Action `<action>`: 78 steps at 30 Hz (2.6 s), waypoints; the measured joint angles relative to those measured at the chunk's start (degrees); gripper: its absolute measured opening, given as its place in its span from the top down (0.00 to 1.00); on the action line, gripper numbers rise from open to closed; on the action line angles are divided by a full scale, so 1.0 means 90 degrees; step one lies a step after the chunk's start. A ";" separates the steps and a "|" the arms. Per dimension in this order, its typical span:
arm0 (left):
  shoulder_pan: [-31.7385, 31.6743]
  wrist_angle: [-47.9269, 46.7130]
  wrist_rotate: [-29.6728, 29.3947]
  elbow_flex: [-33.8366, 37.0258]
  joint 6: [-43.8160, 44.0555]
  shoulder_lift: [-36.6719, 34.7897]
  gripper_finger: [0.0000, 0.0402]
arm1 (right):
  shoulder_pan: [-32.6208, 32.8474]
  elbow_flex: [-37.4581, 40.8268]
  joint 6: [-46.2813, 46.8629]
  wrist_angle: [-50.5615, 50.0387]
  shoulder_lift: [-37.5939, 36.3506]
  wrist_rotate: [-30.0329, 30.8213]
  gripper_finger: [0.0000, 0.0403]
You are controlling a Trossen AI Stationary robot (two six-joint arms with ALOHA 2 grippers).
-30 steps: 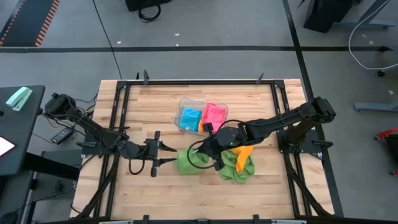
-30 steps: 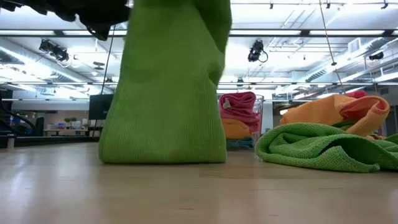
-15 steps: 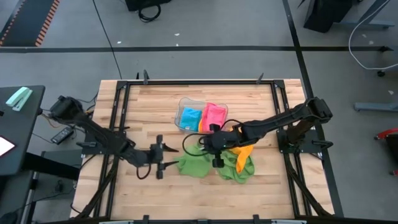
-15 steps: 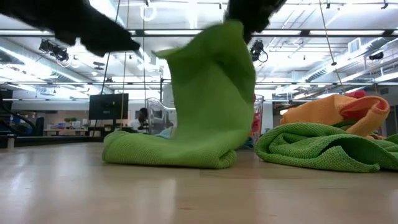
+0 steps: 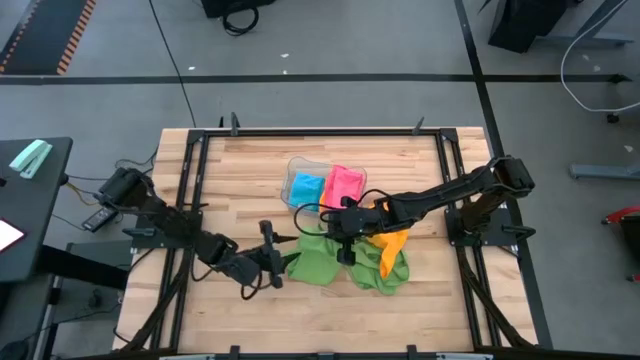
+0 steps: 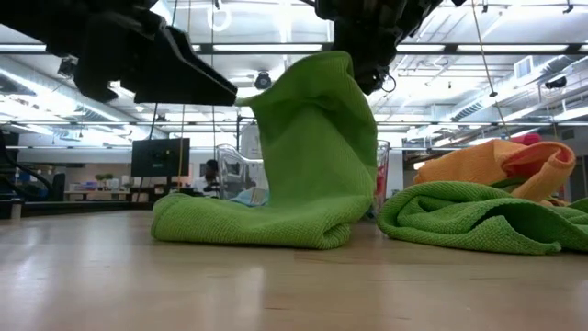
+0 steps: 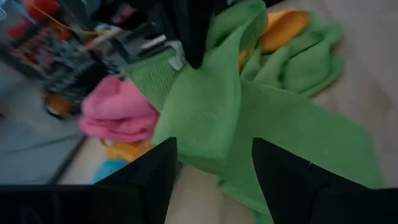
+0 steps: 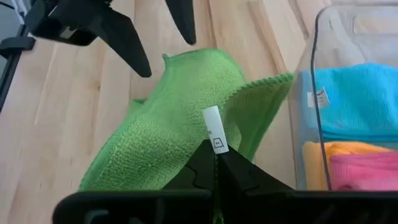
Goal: Fold microfiber towels
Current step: Fold the top green microfiber cloth
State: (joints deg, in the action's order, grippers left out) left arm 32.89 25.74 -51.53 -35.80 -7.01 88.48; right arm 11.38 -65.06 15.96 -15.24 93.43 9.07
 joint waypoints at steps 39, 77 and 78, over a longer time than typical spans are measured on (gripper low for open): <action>-0.0124 0.0937 -0.0398 -0.0189 -0.4596 0.0182 0.94 | 0.0108 0.0000 0.0297 0.0310 0.0000 -0.0540 0.98; -0.0732 -0.1365 0.2642 -0.1610 -0.0675 0.0180 0.94 | 0.0729 -0.0002 -0.1302 0.0223 0.0000 -0.0382 0.98; -0.0732 -0.1365 0.2638 -0.1610 -0.0675 0.0180 0.94 | 0.0729 -0.0002 -0.1302 0.0223 0.0000 -0.0395 0.98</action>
State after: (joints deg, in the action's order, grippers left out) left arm 26.30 13.46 -27.80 -50.28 -13.08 90.11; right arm 17.93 -65.08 4.24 -13.23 93.43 5.51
